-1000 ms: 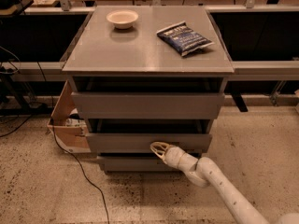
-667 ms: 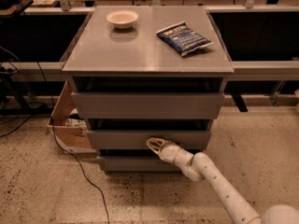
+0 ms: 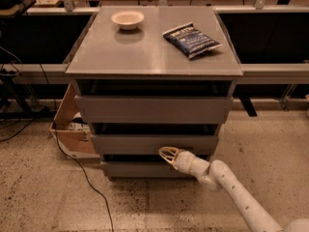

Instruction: Close middle drawer

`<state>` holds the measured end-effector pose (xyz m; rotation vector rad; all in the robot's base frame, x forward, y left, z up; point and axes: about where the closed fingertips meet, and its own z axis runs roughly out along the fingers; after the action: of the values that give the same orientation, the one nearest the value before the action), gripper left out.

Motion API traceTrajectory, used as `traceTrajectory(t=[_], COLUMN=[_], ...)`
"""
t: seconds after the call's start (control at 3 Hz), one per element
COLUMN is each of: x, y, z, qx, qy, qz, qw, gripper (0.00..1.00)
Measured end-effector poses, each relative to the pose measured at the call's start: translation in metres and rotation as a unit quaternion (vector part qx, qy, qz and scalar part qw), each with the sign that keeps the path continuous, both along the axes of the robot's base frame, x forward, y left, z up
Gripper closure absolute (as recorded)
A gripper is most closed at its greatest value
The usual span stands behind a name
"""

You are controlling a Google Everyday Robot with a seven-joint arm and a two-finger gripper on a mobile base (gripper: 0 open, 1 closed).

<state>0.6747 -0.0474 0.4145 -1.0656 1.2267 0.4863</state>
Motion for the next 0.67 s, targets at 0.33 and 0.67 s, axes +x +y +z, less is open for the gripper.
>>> traceTrajectory(t=[0.33,0.67], x=[-0.046,-0.09], y=[-0.043,-0.088], z=[0.0,0.011], qx=[-0.027,-0.068], qy=[0.018,0.019], qz=[0.01,0.003], qw=[0.9994,0.9975], gripper=[1.0,1.0])
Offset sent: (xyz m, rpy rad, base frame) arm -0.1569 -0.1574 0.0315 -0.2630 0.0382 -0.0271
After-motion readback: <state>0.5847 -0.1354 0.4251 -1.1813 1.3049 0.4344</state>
